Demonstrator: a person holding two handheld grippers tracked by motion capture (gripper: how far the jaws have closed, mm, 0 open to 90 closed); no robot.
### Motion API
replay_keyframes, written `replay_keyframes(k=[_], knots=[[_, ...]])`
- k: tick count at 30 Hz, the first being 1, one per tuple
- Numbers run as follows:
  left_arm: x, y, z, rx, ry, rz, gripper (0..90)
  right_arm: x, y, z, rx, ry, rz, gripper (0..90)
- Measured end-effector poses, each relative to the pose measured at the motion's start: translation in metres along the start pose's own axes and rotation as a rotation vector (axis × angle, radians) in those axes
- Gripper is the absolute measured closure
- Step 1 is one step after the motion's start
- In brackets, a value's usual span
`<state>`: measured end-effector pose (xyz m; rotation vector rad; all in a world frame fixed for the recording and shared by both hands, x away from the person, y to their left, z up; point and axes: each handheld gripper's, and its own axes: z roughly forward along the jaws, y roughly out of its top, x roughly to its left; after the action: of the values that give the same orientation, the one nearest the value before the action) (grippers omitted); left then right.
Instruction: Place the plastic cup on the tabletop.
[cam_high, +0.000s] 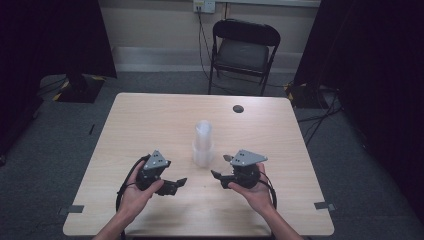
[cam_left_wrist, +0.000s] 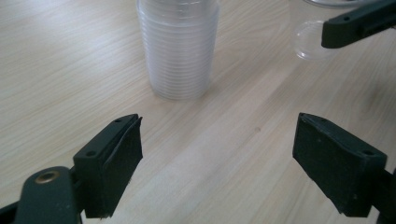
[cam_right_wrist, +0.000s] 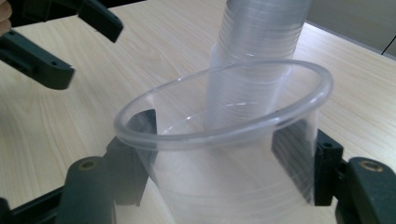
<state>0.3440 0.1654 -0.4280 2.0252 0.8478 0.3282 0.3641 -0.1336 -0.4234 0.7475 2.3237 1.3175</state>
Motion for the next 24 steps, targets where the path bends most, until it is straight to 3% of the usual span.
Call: replay_keyframes(k=[3, 6, 10, 12, 16, 24], knots=[[0.001, -0.006, -0.009, -0.023, 0.012, -0.007, 15.6, -0.003, 0.001, -0.001, -0.003, -0.006, 0.01, 31.4], [0.004, -0.017, -0.017, -0.039, 0.039, -0.022, 15.6, -0.009, 0.003, -0.004, -0.025, 0.004, 0.052, 31.4], [0.008, -0.03, -0.024, -0.038, 0.062, -0.047, 15.6, -0.013, 0.01, -0.005, -0.021, -0.033, 0.021, 31.2], [0.009, -0.036, -0.024, -0.045, 0.069, -0.063, 15.6, -0.015, 0.014, -0.004, -0.021, -0.039, 0.022, 31.2], [0.01, -0.045, -0.022, -0.023, 0.083, -0.052, 15.6, -0.021, 0.018, -0.003, -0.034, -0.052, 0.028, 31.2], [0.009, -0.05, -0.017, -0.009, 0.081, -0.057, 15.7, -0.045, 0.023, -0.004, -0.074, -0.105, 0.098, 31.2]])
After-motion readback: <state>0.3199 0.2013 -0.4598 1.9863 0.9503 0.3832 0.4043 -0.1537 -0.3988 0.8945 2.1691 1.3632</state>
